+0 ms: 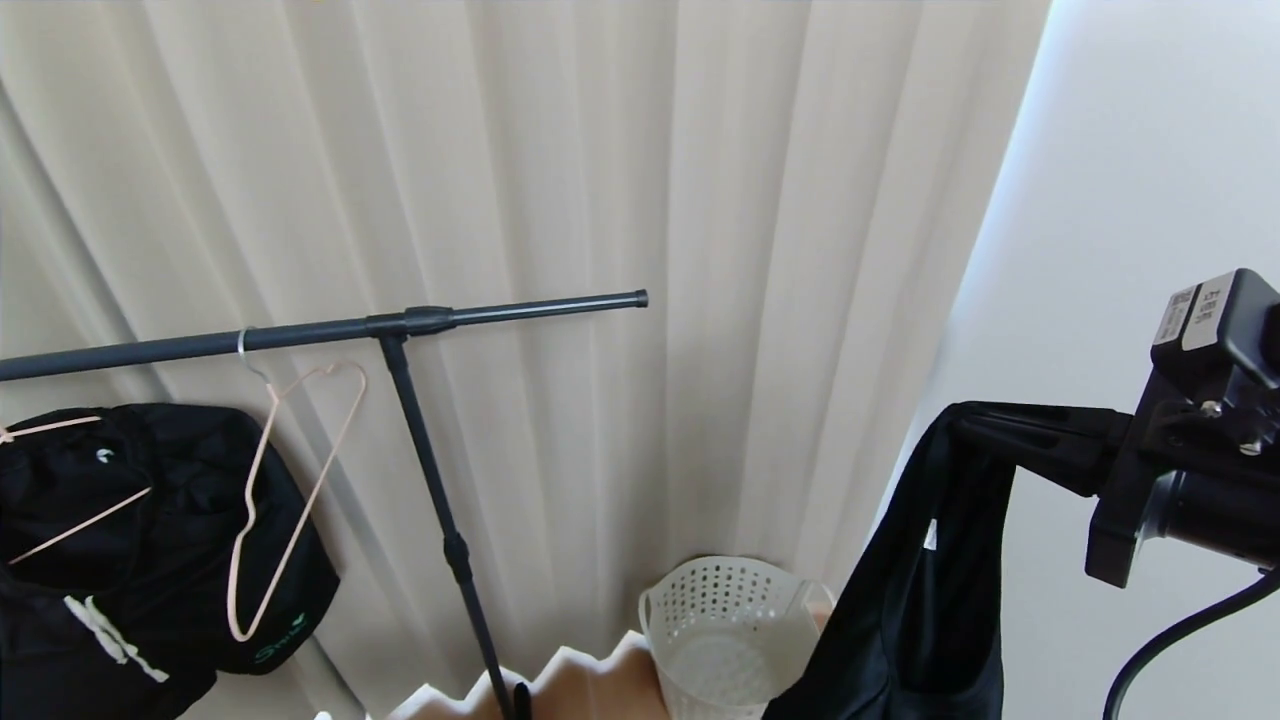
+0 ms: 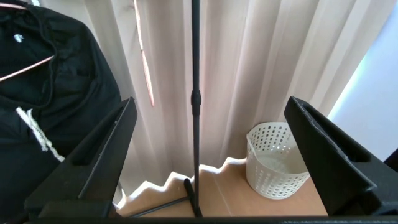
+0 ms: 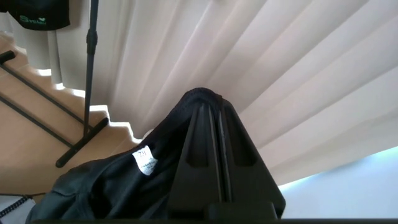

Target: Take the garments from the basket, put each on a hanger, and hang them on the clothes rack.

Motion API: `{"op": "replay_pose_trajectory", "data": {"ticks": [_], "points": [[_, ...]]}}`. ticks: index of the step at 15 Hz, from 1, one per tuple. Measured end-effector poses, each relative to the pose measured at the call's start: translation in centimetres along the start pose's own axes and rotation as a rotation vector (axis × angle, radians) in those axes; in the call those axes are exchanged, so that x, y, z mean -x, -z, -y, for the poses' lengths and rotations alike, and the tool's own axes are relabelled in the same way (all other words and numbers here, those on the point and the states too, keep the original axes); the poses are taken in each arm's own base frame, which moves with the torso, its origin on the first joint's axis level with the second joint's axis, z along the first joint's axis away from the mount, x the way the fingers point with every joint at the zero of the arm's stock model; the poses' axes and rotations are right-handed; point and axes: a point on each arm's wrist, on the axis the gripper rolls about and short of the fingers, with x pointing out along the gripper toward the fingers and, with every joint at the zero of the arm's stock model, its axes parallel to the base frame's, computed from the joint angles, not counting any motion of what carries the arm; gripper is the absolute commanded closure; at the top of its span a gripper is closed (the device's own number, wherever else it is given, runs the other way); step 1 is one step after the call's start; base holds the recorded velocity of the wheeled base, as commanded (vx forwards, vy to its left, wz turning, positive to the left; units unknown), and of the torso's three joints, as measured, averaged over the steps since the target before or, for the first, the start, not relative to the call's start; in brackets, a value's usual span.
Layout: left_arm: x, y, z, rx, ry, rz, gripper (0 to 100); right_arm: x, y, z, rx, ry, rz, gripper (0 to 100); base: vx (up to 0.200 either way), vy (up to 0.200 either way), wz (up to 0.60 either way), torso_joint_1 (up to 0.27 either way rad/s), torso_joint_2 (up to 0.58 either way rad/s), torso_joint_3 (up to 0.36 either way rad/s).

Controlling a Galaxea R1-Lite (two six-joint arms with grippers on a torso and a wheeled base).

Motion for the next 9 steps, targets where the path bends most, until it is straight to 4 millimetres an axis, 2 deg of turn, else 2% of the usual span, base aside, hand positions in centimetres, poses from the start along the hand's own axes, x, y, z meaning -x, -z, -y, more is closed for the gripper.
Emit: {"op": "replay_pose_trajectory", "data": {"ticks": [1,3,9], "points": [[0.00,0.00,0.00,0.000,0.000,0.000,0,0.02,0.04,-0.02,0.000,-0.001,0.000,100,0.000,0.000,0.60,0.017,0.00,0.002],[0.00,0.00,0.00,0.000,0.000,0.000,0,0.03,0.07,-0.04,0.000,-0.001,0.000,100,0.000,0.000,0.00,0.000,0.00,0.000],[0.00,0.00,0.00,0.001,0.000,0.000,0,0.01,0.14,-0.07,0.004,0.007,0.018,100,0.000,0.200,0.00,0.004,0.00,0.005]]}}
